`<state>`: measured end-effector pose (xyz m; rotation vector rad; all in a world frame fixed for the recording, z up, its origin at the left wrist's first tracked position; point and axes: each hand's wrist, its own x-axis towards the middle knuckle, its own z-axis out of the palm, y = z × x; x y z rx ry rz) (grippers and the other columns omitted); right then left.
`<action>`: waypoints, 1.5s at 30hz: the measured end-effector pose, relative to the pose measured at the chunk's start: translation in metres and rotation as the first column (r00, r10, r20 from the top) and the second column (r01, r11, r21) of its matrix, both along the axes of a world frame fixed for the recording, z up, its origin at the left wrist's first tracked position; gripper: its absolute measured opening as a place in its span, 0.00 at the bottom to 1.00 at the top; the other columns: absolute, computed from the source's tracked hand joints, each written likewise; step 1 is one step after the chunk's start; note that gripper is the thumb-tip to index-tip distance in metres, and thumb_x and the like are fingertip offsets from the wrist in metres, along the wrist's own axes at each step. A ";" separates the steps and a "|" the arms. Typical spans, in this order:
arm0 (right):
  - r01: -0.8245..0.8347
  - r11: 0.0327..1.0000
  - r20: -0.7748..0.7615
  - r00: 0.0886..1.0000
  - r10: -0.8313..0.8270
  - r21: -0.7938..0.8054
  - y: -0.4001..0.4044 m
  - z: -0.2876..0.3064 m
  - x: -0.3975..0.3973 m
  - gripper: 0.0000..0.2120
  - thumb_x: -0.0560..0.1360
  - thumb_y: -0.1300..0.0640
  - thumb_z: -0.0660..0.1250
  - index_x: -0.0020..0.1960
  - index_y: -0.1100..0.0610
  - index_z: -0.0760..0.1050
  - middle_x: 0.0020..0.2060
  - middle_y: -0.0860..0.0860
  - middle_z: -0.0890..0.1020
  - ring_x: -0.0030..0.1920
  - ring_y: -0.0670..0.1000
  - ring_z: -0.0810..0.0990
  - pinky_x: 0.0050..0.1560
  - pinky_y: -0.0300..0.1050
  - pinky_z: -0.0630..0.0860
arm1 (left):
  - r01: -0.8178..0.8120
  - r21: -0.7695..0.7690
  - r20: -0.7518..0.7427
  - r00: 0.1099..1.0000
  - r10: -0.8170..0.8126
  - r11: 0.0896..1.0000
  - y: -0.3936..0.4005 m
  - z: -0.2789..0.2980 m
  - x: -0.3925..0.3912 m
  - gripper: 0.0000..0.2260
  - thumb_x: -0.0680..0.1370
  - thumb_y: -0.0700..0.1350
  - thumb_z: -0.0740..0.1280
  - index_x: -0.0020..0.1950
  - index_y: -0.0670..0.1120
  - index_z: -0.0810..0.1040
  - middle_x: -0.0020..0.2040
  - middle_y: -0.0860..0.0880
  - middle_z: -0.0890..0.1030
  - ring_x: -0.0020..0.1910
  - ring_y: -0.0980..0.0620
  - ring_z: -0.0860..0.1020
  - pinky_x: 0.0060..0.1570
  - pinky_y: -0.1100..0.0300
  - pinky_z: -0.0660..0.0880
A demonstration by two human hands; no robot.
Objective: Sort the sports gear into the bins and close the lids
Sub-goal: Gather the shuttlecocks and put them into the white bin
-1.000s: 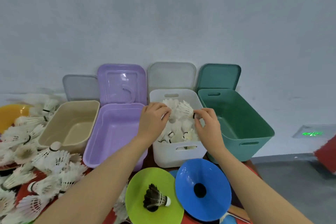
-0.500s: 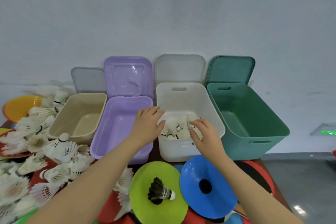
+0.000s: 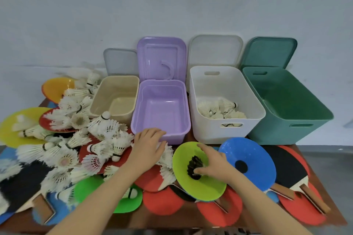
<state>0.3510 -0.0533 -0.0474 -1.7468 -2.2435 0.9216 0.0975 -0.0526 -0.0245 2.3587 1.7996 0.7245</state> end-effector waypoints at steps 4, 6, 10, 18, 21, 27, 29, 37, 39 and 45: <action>-0.028 1.000 0.183 0.983 0.029 -0.004 -0.010 -0.014 -0.015 0.42 0.69 0.44 0.70 0.75 0.50 0.52 0.71 0.48 0.65 0.70 0.50 0.62 0.67 0.50 0.53 | 0.015 -0.167 -0.056 0.998 -0.025 0.986 -0.017 -0.016 -0.009 0.31 0.70 0.63 0.51 0.68 0.51 0.70 0.66 0.53 0.71 0.66 0.50 0.67 0.59 0.54 0.57; -0.021 0.998 0.211 0.977 0.009 0.057 -0.016 -0.018 -0.018 0.37 0.70 0.46 0.69 0.74 0.49 0.56 0.69 0.47 0.68 0.68 0.49 0.66 0.66 0.49 0.54 | 0.026 -0.250 -0.114 0.992 -0.056 0.968 -0.020 -0.022 -0.013 0.35 0.69 0.67 0.53 0.73 0.53 0.61 0.72 0.54 0.63 0.71 0.53 0.60 0.65 0.53 0.53; 0.090 0.977 0.062 0.993 -0.104 0.192 -0.026 -0.014 -0.023 0.31 0.72 0.47 0.68 0.72 0.49 0.61 0.66 0.46 0.71 0.66 0.47 0.67 0.65 0.45 0.54 | 0.085 -0.272 -0.113 0.986 -0.120 0.958 -0.019 -0.026 -0.013 0.34 0.73 0.61 0.64 0.75 0.52 0.55 0.74 0.54 0.60 0.72 0.54 0.57 0.67 0.53 0.50; 0.186 0.947 -0.048 0.982 -0.180 0.262 -0.046 0.004 -0.026 0.31 0.72 0.47 0.69 0.71 0.51 0.62 0.66 0.46 0.71 0.65 0.47 0.68 0.66 0.44 0.56 | 0.066 -0.208 -0.041 0.996 -0.076 0.976 -0.015 -0.025 -0.002 0.27 0.76 0.53 0.64 0.74 0.52 0.60 0.71 0.53 0.67 0.70 0.54 0.62 0.63 0.58 0.52; 0.217 0.933 -0.100 0.975 -0.196 0.286 -0.051 0.010 -0.027 0.30 0.72 0.47 0.69 0.71 0.51 0.63 0.65 0.45 0.72 0.64 0.47 0.69 0.65 0.43 0.56 | 0.048 -0.117 0.080 0.996 -0.039 0.992 -0.020 -0.025 -0.008 0.26 0.76 0.53 0.66 0.72 0.51 0.64 0.68 0.52 0.71 0.68 0.53 0.66 0.61 0.60 0.53; 0.265 0.867 -0.192 0.961 -0.201 0.423 -0.049 0.037 -0.026 0.27 0.71 0.51 0.72 0.67 0.51 0.68 0.56 0.46 0.77 0.57 0.48 0.74 0.57 0.40 0.56 | -0.012 0.086 0.309 0.951 -0.015 0.996 -0.020 0.002 -0.011 0.26 0.72 0.51 0.72 0.68 0.46 0.71 0.54 0.49 0.79 0.55 0.50 0.76 0.56 0.63 0.57; 0.294 0.838 -0.225 0.951 -0.210 0.460 -0.041 0.052 -0.025 0.28 0.71 0.52 0.72 0.68 0.52 0.67 0.58 0.46 0.76 0.56 0.49 0.73 0.58 0.40 0.57 | 0.020 0.142 0.263 0.963 -0.057 0.990 -0.009 0.015 -0.006 0.26 0.72 0.55 0.69 0.67 0.45 0.72 0.54 0.48 0.80 0.56 0.49 0.76 0.55 0.60 0.61; 0.239 0.779 -0.137 0.971 -0.196 0.580 0.031 0.103 0.015 0.29 0.70 0.52 0.72 0.68 0.55 0.67 0.58 0.50 0.75 0.59 0.52 0.73 0.56 0.44 0.60 | 0.153 0.284 0.046 0.984 -0.173 0.946 0.063 0.076 0.050 0.24 0.71 0.56 0.62 0.61 0.43 0.75 0.52 0.47 0.82 0.48 0.47 0.79 0.49 0.59 0.62; 0.230 0.774 -0.106 0.972 -0.208 0.590 0.054 0.113 0.031 0.29 0.71 0.52 0.72 0.69 0.54 0.66 0.59 0.50 0.73 0.60 0.52 0.73 0.55 0.43 0.58 | 0.172 0.285 0.024 0.982 -0.187 0.943 0.086 0.087 0.069 0.23 0.70 0.54 0.64 0.61 0.43 0.75 0.52 0.47 0.82 0.48 0.47 0.80 0.48 0.58 0.61; 0.240 0.798 -0.035 0.964 -0.265 0.553 0.115 0.121 0.076 0.30 0.73 0.49 0.68 0.71 0.53 0.62 0.63 0.49 0.69 0.63 0.51 0.69 0.64 0.46 0.55 | 0.153 0.209 -0.031 0.988 -0.150 0.966 0.152 0.100 0.127 0.24 0.77 0.46 0.65 0.72 0.47 0.65 0.68 0.50 0.71 0.66 0.49 0.68 0.60 0.58 0.57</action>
